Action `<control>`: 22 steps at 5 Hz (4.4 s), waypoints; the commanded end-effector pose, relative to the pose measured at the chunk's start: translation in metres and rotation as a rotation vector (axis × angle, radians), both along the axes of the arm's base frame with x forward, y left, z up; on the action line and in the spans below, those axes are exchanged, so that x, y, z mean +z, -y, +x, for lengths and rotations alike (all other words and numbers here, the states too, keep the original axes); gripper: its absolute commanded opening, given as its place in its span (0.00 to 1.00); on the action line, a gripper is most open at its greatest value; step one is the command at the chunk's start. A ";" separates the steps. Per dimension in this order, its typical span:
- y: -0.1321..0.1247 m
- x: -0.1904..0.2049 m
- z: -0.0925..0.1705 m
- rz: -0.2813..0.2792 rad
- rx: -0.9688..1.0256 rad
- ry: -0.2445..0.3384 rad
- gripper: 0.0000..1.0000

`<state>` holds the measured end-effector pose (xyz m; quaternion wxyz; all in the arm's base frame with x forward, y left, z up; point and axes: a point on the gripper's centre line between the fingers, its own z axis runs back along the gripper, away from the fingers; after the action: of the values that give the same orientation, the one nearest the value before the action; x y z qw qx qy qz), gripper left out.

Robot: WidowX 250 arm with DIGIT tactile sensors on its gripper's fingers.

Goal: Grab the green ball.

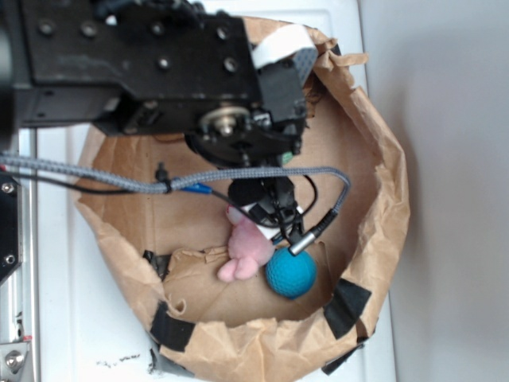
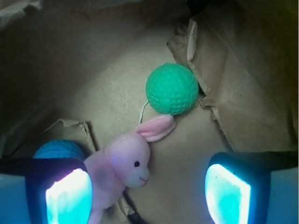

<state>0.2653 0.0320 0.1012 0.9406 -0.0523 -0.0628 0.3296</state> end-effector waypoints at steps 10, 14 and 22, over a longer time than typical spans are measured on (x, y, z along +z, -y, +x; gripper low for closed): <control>-0.014 -0.042 0.041 0.051 0.086 0.165 0.00; -0.024 0.035 0.010 -0.111 -0.015 0.089 0.00; -0.016 -0.058 0.064 0.038 0.046 0.215 0.00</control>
<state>0.3193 0.0471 0.0308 0.9217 -0.0641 -0.1400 0.3560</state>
